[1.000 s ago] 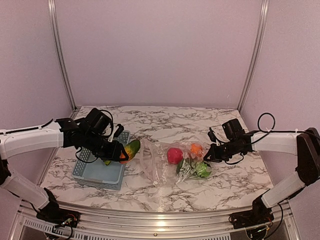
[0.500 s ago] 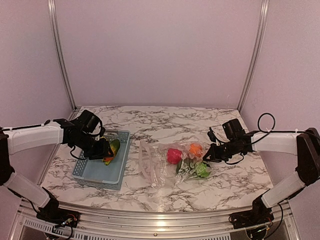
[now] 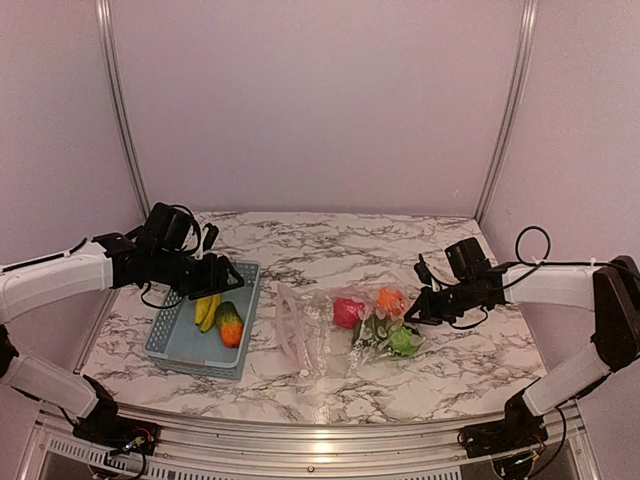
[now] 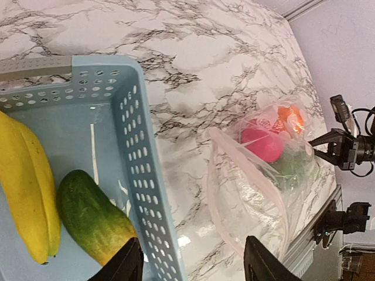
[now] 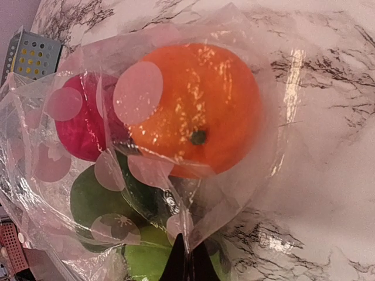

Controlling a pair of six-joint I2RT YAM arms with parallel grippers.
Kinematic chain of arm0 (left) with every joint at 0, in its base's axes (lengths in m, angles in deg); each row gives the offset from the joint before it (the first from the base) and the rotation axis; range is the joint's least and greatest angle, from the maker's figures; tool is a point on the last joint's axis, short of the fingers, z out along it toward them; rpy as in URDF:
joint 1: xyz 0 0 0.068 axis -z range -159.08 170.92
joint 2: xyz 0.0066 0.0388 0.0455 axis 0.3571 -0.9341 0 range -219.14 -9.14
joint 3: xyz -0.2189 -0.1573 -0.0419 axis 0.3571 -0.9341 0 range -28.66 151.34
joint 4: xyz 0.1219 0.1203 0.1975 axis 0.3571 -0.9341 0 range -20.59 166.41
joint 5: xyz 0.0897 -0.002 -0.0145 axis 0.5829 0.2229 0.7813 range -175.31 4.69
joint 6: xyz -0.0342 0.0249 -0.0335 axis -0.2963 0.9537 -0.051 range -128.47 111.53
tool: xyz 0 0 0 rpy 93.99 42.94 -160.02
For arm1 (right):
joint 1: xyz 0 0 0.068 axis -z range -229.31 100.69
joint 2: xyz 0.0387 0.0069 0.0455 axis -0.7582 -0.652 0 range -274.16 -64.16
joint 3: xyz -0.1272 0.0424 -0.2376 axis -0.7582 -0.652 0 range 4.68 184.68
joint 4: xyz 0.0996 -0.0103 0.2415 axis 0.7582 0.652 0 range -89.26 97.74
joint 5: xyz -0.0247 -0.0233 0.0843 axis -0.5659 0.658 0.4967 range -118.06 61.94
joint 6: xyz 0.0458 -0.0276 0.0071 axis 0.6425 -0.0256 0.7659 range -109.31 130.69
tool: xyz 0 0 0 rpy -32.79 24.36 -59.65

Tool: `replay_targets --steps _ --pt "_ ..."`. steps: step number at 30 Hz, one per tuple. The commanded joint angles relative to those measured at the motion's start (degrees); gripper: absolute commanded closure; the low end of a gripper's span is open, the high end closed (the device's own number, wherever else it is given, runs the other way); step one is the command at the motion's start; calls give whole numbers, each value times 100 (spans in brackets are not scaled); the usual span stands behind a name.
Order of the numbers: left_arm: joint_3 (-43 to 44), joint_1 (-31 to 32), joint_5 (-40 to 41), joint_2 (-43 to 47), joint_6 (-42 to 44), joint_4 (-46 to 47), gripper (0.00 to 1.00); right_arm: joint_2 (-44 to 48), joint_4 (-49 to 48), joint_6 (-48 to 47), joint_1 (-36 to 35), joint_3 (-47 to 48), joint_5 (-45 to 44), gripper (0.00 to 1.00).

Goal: Open the zip-top bag and remove the fake food

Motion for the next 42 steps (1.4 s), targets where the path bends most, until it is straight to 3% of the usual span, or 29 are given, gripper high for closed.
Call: replay_targets --steps 1,4,8,18,23,28,34,42 --pt "-369 428 -674 -27 -96 956 47 84 -108 59 48 -87 160 100" --pt "-411 816 -739 -366 -301 1464 59 91 -131 73 52 -130 196 100" --pt "-332 1228 -803 -994 -641 2063 68 134 -132 91 49 -176 207 100" --pt "507 1642 -896 -2485 -874 2946 73 257 -281 143 50 -462 592 100" --pt "989 1699 -1057 -3158 -893 3321 68 238 -375 158 47 -560 868 100" --pt "1323 1762 -1069 -3608 -955 3603 47 168 -404 144 43 -571 998 100" --pt "1655 1890 -875 -3934 -816 3458 30 64 -397 104 41 -487 1097 100" --pt "1837 2045 -752 -4207 -239 3176 28 -66 -325 6 41 -381 1117 100"
